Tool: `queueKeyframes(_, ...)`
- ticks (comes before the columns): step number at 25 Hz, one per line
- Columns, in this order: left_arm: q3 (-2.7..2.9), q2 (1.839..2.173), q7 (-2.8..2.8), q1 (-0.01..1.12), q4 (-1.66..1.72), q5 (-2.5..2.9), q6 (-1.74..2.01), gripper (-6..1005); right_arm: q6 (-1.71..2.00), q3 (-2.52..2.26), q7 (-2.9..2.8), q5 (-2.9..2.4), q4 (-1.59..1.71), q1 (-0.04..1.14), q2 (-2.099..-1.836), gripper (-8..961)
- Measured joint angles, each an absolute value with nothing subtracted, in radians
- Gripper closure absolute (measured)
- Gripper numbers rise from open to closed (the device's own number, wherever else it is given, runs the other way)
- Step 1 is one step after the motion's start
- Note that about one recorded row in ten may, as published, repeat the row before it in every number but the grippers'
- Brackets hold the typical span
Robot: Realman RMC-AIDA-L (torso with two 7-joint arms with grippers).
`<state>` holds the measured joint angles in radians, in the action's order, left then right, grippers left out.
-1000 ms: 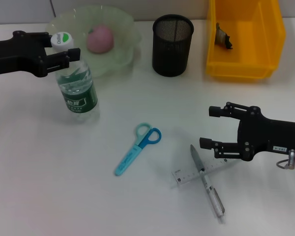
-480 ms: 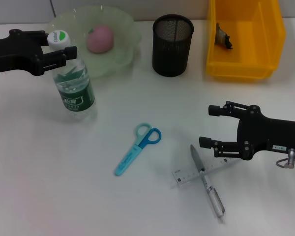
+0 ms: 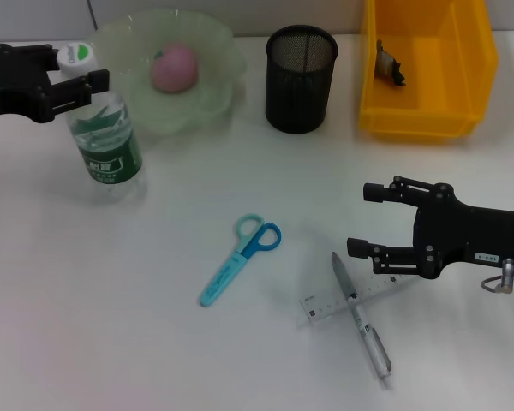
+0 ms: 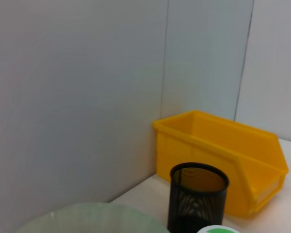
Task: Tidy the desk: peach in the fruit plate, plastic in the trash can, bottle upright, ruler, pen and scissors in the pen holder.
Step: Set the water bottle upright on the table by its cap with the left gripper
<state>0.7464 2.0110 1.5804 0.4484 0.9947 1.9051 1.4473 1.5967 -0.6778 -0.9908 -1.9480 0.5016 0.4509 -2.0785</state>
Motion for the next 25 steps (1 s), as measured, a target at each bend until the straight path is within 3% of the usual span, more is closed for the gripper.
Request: queueKeyframes(25, 0.732, 2.021, 1.559, 0.431, 0.973, 1.908, 1.267, 552, 1.582, -0.675, -0.992, -1.932, 0.503, 0.451, -2.078, 122)
